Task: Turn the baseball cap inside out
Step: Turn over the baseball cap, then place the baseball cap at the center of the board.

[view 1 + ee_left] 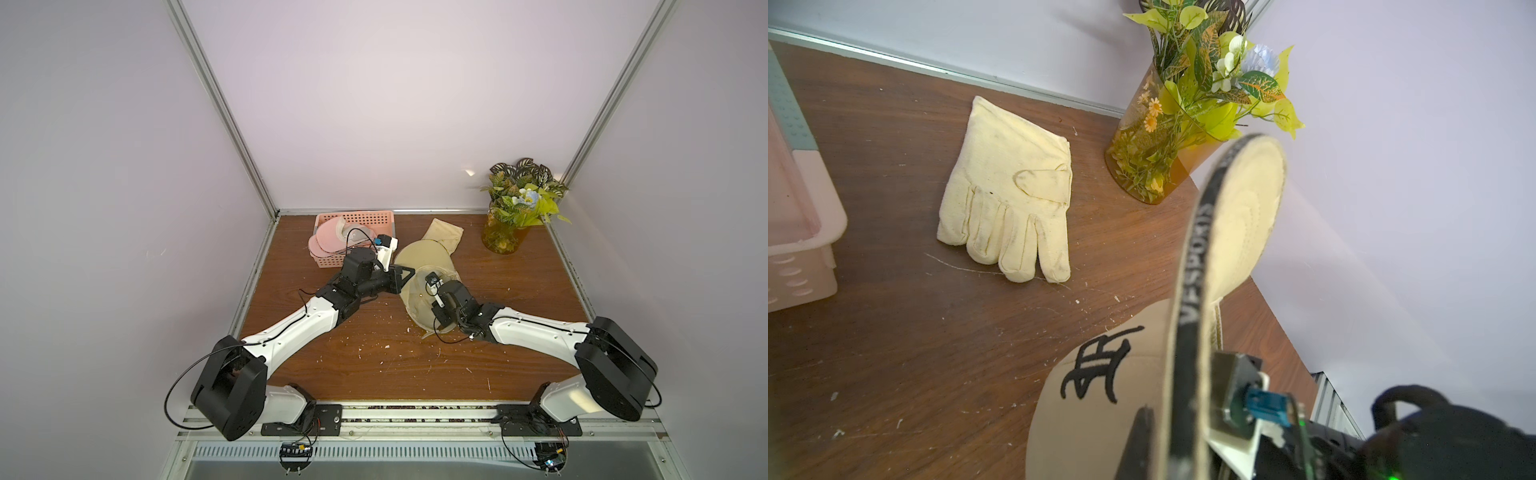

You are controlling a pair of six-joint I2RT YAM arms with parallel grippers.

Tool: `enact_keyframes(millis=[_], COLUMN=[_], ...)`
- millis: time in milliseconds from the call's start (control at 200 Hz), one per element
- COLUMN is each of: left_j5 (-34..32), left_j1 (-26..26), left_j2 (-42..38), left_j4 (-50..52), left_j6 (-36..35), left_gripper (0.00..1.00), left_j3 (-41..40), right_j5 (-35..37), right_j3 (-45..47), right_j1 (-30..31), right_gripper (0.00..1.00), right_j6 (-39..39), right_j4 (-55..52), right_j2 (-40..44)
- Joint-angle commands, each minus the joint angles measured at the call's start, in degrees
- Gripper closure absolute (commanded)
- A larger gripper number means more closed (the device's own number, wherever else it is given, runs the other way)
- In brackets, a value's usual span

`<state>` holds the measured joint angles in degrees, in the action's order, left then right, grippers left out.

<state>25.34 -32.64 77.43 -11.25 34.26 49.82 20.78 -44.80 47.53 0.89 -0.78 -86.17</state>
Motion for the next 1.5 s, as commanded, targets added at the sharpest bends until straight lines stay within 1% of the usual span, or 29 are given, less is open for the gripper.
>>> enact_keyframes(millis=[0,70,155,240,350,445,480,555,671,736,751,801,871,941,1006,1111,1176,1331,1496], left_j5=[-0.2,-0.5,-1.3,-2.7,-6.9,-10.4,-10.9,-13.7,-14.4,-14.6,-14.4,-14.3,-14.3,-12.1,-9.7,-8.4,-8.3,-7.8,-5.8], left_j1=[-0.2,-0.2,-0.2,-0.2,-0.2,-0.2,-0.2,-0.2,-0.2,-0.2,-0.2,-0.1,-0.2,-0.1,-0.2,-0.2,-0.1,-0.2,-0.2], left_j2=[-1.0,-1.0,-0.6,0.0,0.4,-0.3,-0.9,-2.4,-4.2,-4.6,-4.7,-4.8,-4.5,-4.0,-3.6,-3.1,-2.9,-2.5,-1.8], left_j4=[-0.5,-0.5,-0.1,1.0,1.3,-4.4,-8.1,-16.5,-31.4,-40.1,-41.8,-45.7,-46.0,-46.1,-46.3,-48.8,-51.4,-53.3,-54.3], left_j6=[-0.8,-1.1,-2.1,-4.4,-8.5,-12.7,-14.2,-15.7,-20.8,-23.2,-23.8,-25.4,-26.7,-29.6,-33.2,-36.8,-38.4,-40.9,-42.2], left_gripper=[1.00,1.00,1.00,1.00,1.00,1.00,1.00,1.00,1.00,1.00,1.00,1.00,1.00,1.00,1.00,1.00,1.00,1.00,1.00], left_j3=[2.4,2.4,3.0,4.6,6.6,5.1,3.7,0.1,-6.9,-11.2,-12.1,-14.1,-14.3,-14.4,-14.5,-15.7,-17.1,-18.2,-18.4], right_j5=[0.9,-1.8,-7.0,-12.0,-17.3,-22.0,-23.9,-28.4,-37.3,-38.6,-40.1,-40.5,-42.7,-45.5,-47.3,-46.4,-45.6,-42.9,-47.7], right_j3=[-2.4,-2.9,-2.0,-0.7,-0.3,-1.3,-1.8,-2.8,-4.0,-4.4,-4.3,-4.9,-5.8,-6.0,-4.9,-2.1,-1.4,-0.3,0.1], right_j1=[0.0,0.0,-0.3,-1.1,-2.9,-5.1,-6.4,-10.0,-15.8,-17.6,-17.9,-18.8,-19.9,-21.3,-22.0,-22.2,-22.1,-22.3,-22.6], right_gripper=[0.60,0.53,0.44,0.39,0.35,0.32,0.29,0.28,0.29,0.30,0.30,0.29,0.29,0.30,0.31,0.33,0.33,0.41,0.44], right_j6=[0.6,0.9,1.2,2.3,4.7,7.7,9.4,14.7,22.9,26.4,27.3,31.1,36.7,44.8,52.0,61.0,64.1,69.4,75.6], right_j4=[-1.8,-1.9,0.7,3.8,6.1,7.0,7.2,7.8,9.4,10.3,10.6,10.4,10.4,11.2,14.6,20.5,22.3,23.0,27.0], right_j2=[-0.5,0.3,4.0,8.7,14.0,17.6,18.7,20.7,22.5,23.4,23.6,23.9,23.7,23.0,22.5,23.1,23.8,25.6,22.4])
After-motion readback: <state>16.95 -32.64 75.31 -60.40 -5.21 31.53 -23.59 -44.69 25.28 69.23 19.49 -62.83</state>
